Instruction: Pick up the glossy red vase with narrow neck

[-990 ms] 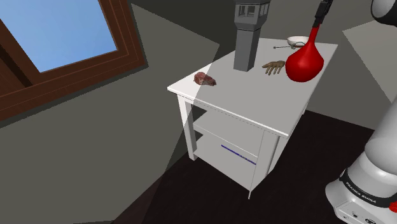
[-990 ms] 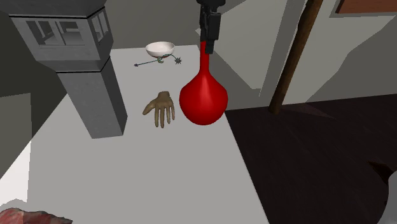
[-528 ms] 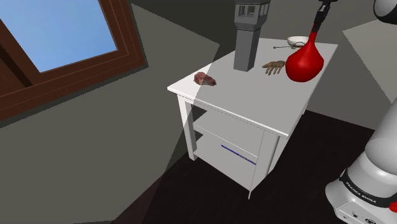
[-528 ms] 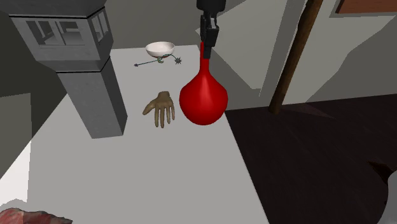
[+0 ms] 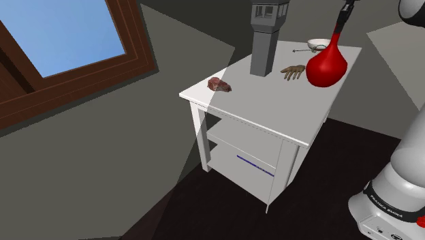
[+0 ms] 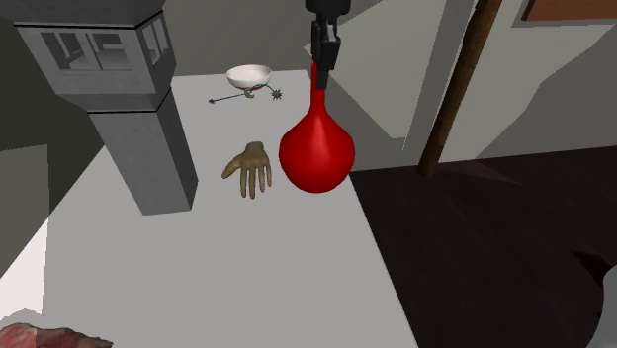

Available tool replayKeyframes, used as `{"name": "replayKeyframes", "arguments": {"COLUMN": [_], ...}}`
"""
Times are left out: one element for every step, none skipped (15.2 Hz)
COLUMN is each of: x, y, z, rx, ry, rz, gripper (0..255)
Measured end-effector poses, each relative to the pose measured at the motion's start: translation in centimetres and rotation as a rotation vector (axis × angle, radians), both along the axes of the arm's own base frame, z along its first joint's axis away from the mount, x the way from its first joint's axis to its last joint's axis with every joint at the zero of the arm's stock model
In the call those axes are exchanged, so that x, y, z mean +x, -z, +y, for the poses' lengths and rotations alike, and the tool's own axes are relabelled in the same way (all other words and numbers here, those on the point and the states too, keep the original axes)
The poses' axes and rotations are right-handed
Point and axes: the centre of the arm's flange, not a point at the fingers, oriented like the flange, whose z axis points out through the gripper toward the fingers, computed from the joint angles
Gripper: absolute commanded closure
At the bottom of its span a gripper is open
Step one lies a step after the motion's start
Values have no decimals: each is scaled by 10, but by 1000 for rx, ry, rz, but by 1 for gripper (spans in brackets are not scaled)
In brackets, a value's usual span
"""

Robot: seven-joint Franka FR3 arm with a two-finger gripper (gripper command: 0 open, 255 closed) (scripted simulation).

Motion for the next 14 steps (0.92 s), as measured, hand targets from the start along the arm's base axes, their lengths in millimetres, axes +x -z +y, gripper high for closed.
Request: {"name": "replayKeyframes", "arguments": {"x": [0, 0, 0, 0, 1, 0, 0, 1, 0, 0, 1, 1, 1, 1], "y": [-4, -10, -14, -19, -24, -29, -34, -40, -45, -52, -57, -61, -67, -69], "z": [0, 0, -1, 1, 0, -1, 1, 0, -1, 0, -1, -1, 0, 0], "rx": [0, 0, 0, 0, 0, 0, 0, 0, 0, 0, 0, 0, 0, 0], "ry": [0, 0, 0, 0, 0, 1, 1, 1, 1, 1, 1, 1, 1, 1], "rz": [0, 0, 0, 0, 0, 0, 0, 0, 0, 0, 0, 0, 0, 0], "gripper": [255, 255, 255, 255, 255, 255, 255, 255, 255, 255, 255, 255, 255, 255]}}
